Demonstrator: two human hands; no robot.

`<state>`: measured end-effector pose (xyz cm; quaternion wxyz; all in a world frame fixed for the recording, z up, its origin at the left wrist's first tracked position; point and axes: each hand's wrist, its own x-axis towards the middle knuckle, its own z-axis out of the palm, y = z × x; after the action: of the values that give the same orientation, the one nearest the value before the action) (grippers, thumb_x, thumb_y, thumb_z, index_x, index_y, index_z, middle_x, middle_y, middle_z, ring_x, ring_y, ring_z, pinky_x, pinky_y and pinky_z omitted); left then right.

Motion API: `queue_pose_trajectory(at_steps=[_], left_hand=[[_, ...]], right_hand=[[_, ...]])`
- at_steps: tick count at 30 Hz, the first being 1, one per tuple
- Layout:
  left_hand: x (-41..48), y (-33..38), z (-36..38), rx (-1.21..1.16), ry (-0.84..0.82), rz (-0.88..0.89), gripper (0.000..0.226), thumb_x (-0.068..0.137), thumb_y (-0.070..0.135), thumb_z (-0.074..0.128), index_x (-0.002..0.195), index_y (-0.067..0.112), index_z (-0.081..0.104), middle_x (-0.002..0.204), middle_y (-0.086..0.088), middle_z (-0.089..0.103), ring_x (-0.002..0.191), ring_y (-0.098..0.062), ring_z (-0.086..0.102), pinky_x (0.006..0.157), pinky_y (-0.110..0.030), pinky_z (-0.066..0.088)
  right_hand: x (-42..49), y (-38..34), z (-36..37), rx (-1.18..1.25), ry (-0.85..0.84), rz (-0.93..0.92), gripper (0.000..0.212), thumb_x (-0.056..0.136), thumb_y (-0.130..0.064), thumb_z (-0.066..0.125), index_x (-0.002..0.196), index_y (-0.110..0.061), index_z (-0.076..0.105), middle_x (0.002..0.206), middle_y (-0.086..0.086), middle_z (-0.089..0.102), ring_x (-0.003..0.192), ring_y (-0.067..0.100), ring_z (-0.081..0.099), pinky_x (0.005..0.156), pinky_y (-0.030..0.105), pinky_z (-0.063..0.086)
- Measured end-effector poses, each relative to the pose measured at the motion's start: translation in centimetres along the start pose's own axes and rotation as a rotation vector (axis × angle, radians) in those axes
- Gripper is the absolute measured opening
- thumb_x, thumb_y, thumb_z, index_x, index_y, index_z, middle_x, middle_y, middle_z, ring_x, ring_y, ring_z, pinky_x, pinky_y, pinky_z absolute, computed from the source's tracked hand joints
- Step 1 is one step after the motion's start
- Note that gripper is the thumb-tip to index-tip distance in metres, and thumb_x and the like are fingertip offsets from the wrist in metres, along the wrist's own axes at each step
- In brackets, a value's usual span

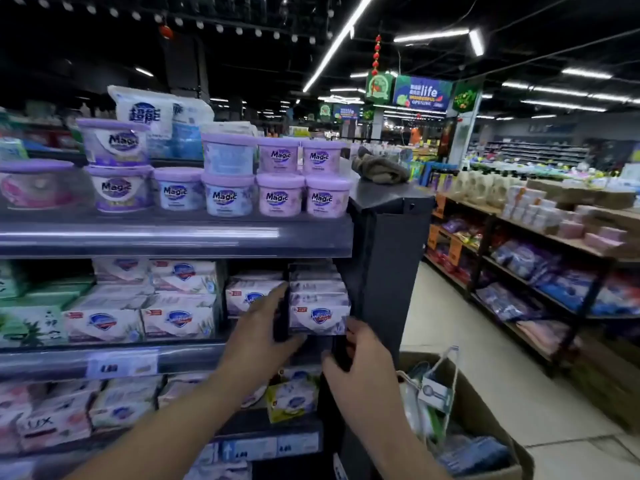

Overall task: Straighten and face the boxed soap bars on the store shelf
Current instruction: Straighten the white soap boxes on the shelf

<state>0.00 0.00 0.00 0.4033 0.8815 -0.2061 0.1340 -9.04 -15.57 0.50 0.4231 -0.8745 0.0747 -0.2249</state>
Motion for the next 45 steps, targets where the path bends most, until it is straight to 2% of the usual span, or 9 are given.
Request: queue_pose_trajectory(at_steps=[3,7,12,20,25,31,35,38,45], left_hand=[[0.9,0.6,1.8,0.038,0.079,-0.009,0.076,0.084,0.041,0.081,0.150,0.043,0.043,0.135,0.009,0.052,0.118,-0.009,0.050,0.087,-0.020,0.039],[0.6,0.1,2.6,0.014,0.161,0.015,0.060,0.087,0.032,0.080,0.141,0.043,0.055,0.127,0.017,0.051,0.110,0.000,0.049,0.091,-0.016,0.040],[1.1,0.3,2.0,-0.063,0.188,0.023,0.046,0.084,0.022,0.084,0.124,0.039,0.067,0.117,0.018,0.060,0.103,0.004,0.056,0.087,0.004,0.036],[2.5,-1.8,-1.9,-0.170,0.058,0.047,0.041,0.079,0.034,0.085,0.107,0.057,0.064,0.115,0.034,0.060,0.108,0.019,0.054,0.080,-0.002,0.043],[3.2,-2.2,-2.3,-0.161,-0.016,0.102,0.040,0.079,0.034,0.085,0.112,0.048,0.067,0.119,0.028,0.055,0.112,0.012,0.054,0.091,-0.009,0.044],[3.3,-2.5,-2.4,-0.147,-0.011,0.100,0.039,0.080,0.040,0.082,0.112,0.050,0.064,0.118,0.026,0.054,0.110,0.020,0.049,0.083,0.000,0.037],[3.1,-2.3,-2.2,-0.177,-0.009,0.090,0.040,0.081,0.035,0.083,0.112,0.051,0.062,0.121,0.025,0.057,0.113,0.014,0.052,0.089,-0.007,0.042],[2.5,-2.1,-2.0,-0.210,0.030,0.066,0.046,0.081,0.030,0.085,0.116,0.051,0.064,0.124,0.023,0.060,0.114,0.011,0.056,0.096,-0.019,0.050],[1.7,-1.4,-1.2,-0.212,0.069,0.046,0.052,0.076,0.023,0.090,0.115,0.044,0.064,0.120,0.025,0.061,0.108,0.023,0.052,0.081,0.003,0.042]], right_hand=[[1.0,1.9,1.0,0.088,-0.060,0.018,0.060,0.091,-0.023,0.071,0.143,-0.036,0.044,0.117,-0.020,0.052,0.094,-0.007,0.052,0.070,0.002,0.041],[1.2,3.0,1.7,0.138,-0.127,0.063,0.073,0.089,-0.024,0.074,0.152,-0.036,0.038,0.135,-0.014,0.048,0.119,0.001,0.053,0.097,0.013,0.045],[1.2,2.8,0.5,0.159,-0.102,0.065,0.060,0.088,-0.022,0.077,0.127,-0.049,0.041,0.120,-0.033,0.048,0.110,-0.010,0.055,0.097,0.015,0.047],[2.4,1.8,-0.9,0.131,-0.021,0.119,0.045,0.091,-0.018,0.077,0.127,-0.033,0.056,0.106,-0.013,0.069,0.092,-0.006,0.068,0.075,0.006,0.052],[3.1,0.6,-0.3,0.062,-0.023,0.117,0.052,0.093,-0.020,0.075,0.139,-0.026,0.053,0.102,-0.017,0.068,0.088,-0.015,0.064,0.069,0.001,0.048],[3.4,-0.5,0.7,-0.022,-0.019,0.053,0.035,0.095,-0.026,0.072,0.121,-0.037,0.052,0.096,-0.004,0.071,0.081,0.010,0.069,0.077,0.037,0.059],[3.6,-0.6,1.2,-0.022,0.045,-0.019,0.032,0.094,-0.021,0.073,0.104,-0.039,0.048,0.091,-0.003,0.071,0.078,0.011,0.067,0.068,0.031,0.055],[3.6,-0.4,1.5,0.008,0.065,-0.008,0.028,0.094,-0.015,0.073,0.104,-0.033,0.053,0.095,-0.001,0.073,0.085,0.015,0.070,0.076,0.039,0.058],[3.3,0.1,1.9,0.056,0.080,0.001,0.028,0.092,-0.015,0.073,0.112,-0.026,0.056,0.100,-0.002,0.073,0.090,0.014,0.071,0.078,0.044,0.059]])
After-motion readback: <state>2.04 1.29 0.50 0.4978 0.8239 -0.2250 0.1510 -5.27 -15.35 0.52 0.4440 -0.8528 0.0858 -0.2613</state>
